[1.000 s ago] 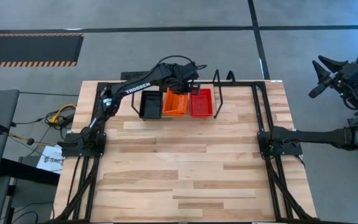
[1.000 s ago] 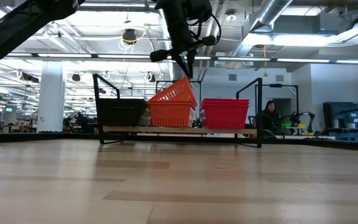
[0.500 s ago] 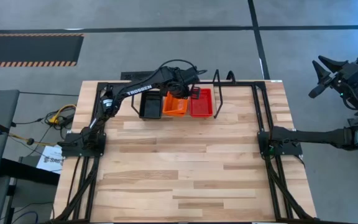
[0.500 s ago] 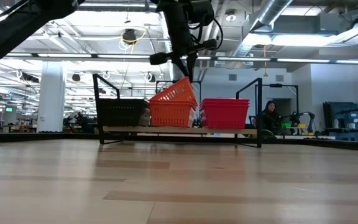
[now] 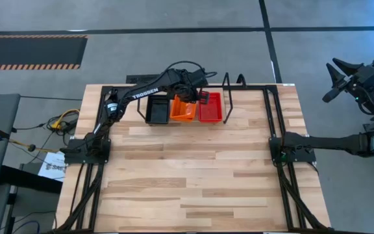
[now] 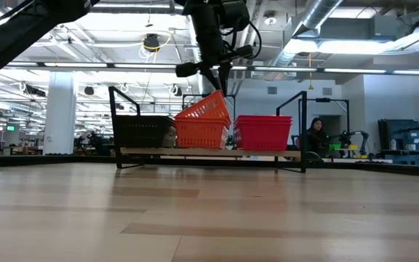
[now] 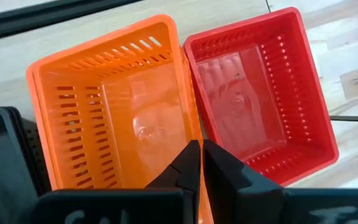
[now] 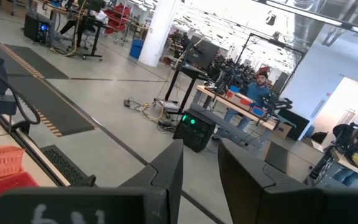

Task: Stack baskets on shelf by color
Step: Stack the orange bin on top of the other orange bin on the shelf, then adjust all the stacked bins on the shelf

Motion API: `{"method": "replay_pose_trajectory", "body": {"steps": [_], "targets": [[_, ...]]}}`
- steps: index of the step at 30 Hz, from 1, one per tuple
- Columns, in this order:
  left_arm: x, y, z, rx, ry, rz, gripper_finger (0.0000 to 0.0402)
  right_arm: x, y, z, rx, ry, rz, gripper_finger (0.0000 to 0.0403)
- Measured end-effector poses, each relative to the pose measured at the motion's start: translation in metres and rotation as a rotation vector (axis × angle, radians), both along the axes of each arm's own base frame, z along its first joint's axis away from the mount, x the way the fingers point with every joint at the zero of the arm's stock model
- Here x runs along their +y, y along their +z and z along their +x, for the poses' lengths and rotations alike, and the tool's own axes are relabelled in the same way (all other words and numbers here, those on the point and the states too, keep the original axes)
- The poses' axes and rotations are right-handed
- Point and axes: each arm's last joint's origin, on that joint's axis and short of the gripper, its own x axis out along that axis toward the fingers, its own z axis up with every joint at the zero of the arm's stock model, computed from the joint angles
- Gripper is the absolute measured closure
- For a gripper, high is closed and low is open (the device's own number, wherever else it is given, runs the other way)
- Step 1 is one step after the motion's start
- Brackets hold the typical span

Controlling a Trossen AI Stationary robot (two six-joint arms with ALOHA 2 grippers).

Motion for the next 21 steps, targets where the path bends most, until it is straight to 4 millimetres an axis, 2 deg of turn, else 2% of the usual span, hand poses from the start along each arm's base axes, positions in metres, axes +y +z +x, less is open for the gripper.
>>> {"method": "replay_pose_trajectory", "body": {"steps": [8,21], "targets": [[0.0043,-0.0002,-0.0017,0.004,-0.005,-0.001,0.0368,0.0000,0.0000,0.0000,0.000,0.000,0.000,0.0282],[0.0046,-0.0050,-0.0040,0.044,0.025,-0.010,0.0291,0.0000,0.0000,0.0000,0.000,0.000,0.000,0.0282]]}}
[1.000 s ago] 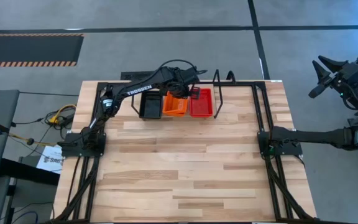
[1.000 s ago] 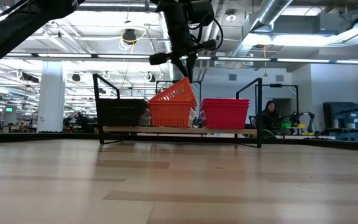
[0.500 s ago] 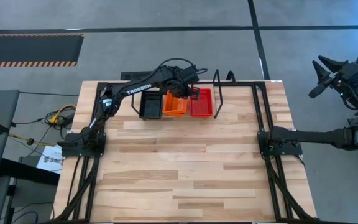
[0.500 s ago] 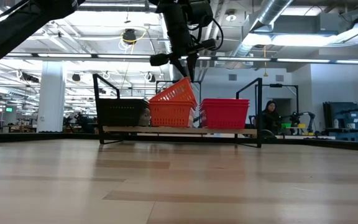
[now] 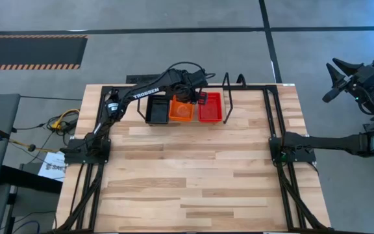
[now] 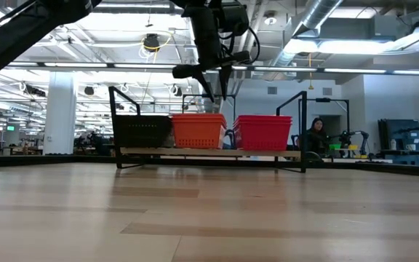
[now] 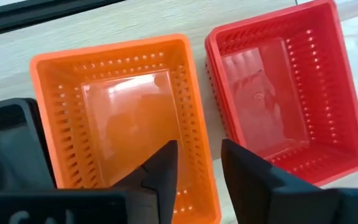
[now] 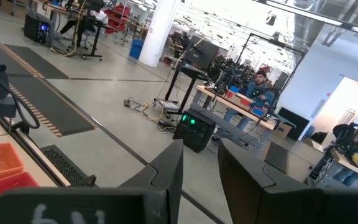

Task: Stack baskets on shelf by color
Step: Adjust all the stacked bins on the shelf

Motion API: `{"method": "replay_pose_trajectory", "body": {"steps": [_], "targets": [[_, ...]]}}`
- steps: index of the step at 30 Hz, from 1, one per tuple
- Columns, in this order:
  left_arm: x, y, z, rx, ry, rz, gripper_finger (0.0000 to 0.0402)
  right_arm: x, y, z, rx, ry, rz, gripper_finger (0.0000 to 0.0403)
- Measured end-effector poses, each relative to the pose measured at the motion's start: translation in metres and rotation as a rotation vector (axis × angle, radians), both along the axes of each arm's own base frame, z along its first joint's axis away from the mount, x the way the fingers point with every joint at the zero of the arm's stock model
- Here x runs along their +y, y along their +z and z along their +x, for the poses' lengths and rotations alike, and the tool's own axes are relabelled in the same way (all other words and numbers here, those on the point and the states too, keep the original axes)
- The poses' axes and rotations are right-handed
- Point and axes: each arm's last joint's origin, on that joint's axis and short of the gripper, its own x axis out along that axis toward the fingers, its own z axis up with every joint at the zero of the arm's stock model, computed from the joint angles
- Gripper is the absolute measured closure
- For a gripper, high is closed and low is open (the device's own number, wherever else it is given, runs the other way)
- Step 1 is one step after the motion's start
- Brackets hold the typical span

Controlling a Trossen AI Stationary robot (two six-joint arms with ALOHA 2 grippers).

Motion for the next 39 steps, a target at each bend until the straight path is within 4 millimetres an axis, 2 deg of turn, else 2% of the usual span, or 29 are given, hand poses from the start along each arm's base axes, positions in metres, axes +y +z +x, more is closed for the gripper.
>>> {"method": "replay_pose_trajectory", "body": {"steps": [6,10,15,19,21,25,30,39], "targets": [[0.000,0.000,0.001,-0.010,0.010,-0.001,0.0283,0.000,0.000,0.000,0.000,0.000,0.000,0.0282],[-0.004,0.000,0.003,-0.020,-0.003,-0.008,0.0303,0.000,0.000,0.000,0.000,0.000,0.000,0.0282],[-0.036,-0.001,0.011,0.007,-0.120,-0.029,0.0382,0.000,0.000,0.000,0.000,0.000,0.000,0.0282],[-0.064,-0.002,0.007,0.143,-0.088,0.070,0.0398,0.000,0.000,0.000,0.000,0.000,0.000,0.0282],[-0.070,-0.004,0.006,0.184,-0.029,0.149,0.0400,0.000,0.000,0.000,-0.001,0.000,0.001,0.0282],[-0.067,-0.012,0.011,0.157,-0.027,0.167,0.0401,0.000,0.000,0.000,-0.001,0.000,0.001,0.0282],[-0.057,-0.028,0.030,0.017,-0.152,0.174,0.0401,0.000,0.000,0.000,-0.002,0.000,0.001,0.0282],[-0.043,-0.022,0.043,-0.119,-0.173,0.274,0.0401,0.000,0.000,0.000,-0.013,0.001,0.009,0.0282]]}}
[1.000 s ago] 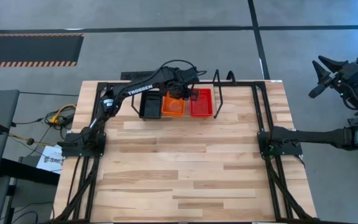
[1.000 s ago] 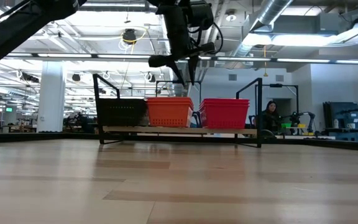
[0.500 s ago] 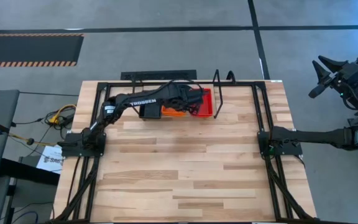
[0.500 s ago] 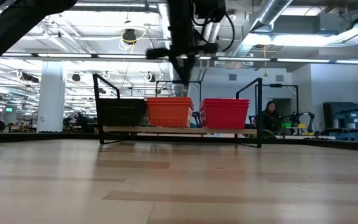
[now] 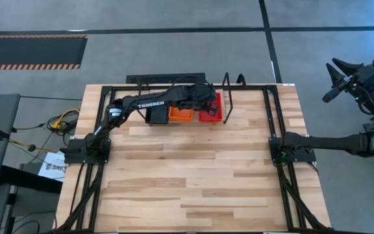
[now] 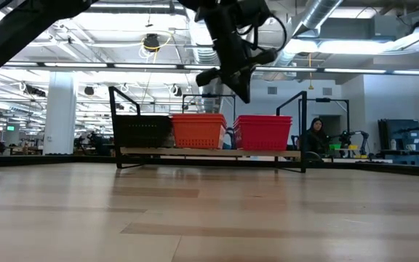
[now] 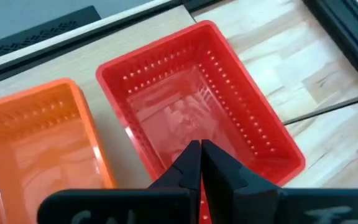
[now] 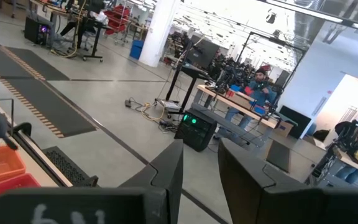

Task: Stack baskets on shelf by color
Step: Adjust all the stacked bins on the shelf

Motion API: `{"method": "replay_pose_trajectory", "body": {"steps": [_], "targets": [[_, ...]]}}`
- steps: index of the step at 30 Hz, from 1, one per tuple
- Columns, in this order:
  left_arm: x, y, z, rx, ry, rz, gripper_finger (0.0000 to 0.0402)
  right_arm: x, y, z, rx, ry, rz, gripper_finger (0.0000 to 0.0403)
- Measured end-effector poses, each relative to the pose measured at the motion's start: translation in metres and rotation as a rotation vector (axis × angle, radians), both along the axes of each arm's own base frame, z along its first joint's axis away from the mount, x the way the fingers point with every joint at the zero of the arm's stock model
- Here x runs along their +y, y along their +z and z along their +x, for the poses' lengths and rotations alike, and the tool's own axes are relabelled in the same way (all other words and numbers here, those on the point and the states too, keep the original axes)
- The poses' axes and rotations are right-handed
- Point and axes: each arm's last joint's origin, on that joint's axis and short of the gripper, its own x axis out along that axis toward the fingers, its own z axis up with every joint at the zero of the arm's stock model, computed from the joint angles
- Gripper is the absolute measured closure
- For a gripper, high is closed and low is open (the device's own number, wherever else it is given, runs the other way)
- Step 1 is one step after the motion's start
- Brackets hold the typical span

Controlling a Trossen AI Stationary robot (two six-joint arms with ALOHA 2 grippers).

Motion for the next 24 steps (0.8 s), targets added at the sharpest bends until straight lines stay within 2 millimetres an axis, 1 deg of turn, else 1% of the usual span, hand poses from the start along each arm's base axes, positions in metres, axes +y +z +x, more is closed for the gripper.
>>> {"method": "replay_pose_trajectory", "body": {"steps": [4,7,11,14,18,24], "targets": [[0.007,-0.002,-0.005,0.044,0.010,-0.011,0.0401,0.000,0.000,0.000,0.001,0.000,0.001,0.0282],[0.007,-0.005,-0.012,0.113,0.045,-0.001,0.0401,0.000,0.000,0.000,-0.002,0.000,0.002,0.0282],[0.008,-0.008,-0.019,0.179,0.051,-0.035,0.0401,0.000,0.000,0.000,-0.015,0.000,0.010,0.0282],[0.009,-0.017,-0.016,0.203,0.048,-0.043,0.0401,0.000,0.000,0.000,-0.017,0.001,0.011,0.0282],[0.012,-0.021,-0.011,0.190,0.019,-0.026,0.0401,0.000,0.000,0.000,-0.017,0.001,0.012,0.0282],[0.015,-0.033,-0.009,0.230,-0.014,-0.040,0.0401,0.000,0.000,0.000,-0.017,0.001,0.012,0.0282]]}}
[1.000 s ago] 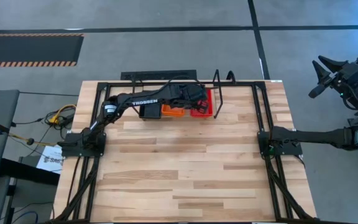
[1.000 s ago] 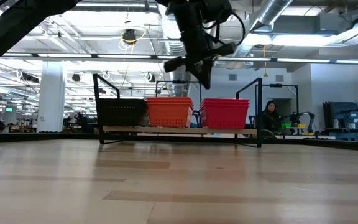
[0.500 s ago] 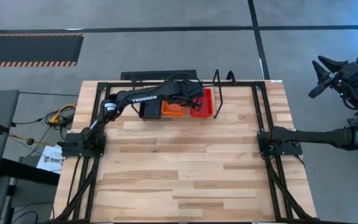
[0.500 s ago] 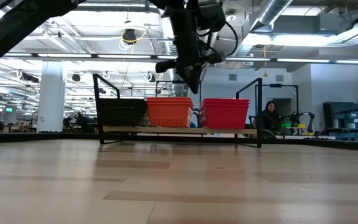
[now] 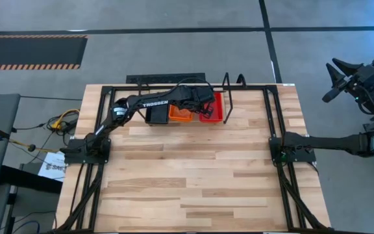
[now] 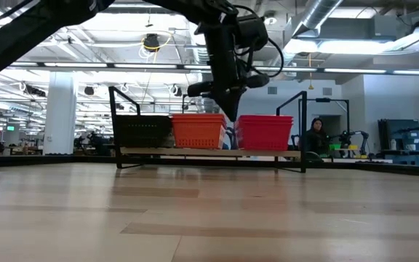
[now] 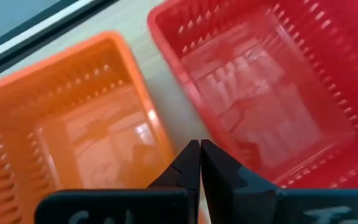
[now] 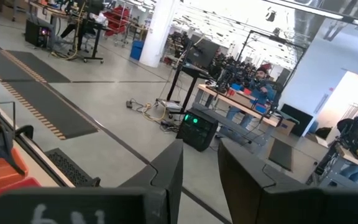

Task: Stack baskets on shelf by color
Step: Adjust all the stacked bins on the shelf

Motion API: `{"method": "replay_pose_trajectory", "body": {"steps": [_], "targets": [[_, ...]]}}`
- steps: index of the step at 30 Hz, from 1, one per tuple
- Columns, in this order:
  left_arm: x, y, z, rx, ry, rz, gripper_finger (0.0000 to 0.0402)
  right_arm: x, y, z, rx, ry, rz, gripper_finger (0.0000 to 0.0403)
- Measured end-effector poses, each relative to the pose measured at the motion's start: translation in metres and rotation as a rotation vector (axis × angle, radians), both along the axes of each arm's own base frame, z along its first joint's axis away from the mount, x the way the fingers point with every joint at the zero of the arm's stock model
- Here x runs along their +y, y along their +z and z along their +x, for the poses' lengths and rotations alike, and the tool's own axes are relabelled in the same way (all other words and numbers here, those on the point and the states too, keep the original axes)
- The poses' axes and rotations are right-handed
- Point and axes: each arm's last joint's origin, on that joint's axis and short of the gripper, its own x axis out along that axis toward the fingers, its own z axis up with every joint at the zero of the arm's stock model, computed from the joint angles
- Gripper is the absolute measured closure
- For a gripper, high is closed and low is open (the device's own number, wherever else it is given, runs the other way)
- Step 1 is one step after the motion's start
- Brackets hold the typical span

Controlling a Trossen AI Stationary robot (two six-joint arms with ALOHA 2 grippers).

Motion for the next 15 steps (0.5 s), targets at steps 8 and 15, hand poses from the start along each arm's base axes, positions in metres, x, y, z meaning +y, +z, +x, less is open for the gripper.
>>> {"method": "replay_pose_trajectory", "body": {"steps": [8,15], "targets": [[0.004,-0.001,0.008,-0.071,0.001,0.010,0.0401,0.000,0.000,0.000,0.000,0.000,0.000,0.0282],[0.011,0.000,0.008,-0.098,-0.003,0.017,0.0401,0.000,0.000,0.000,0.001,0.000,0.000,0.0282]]}}
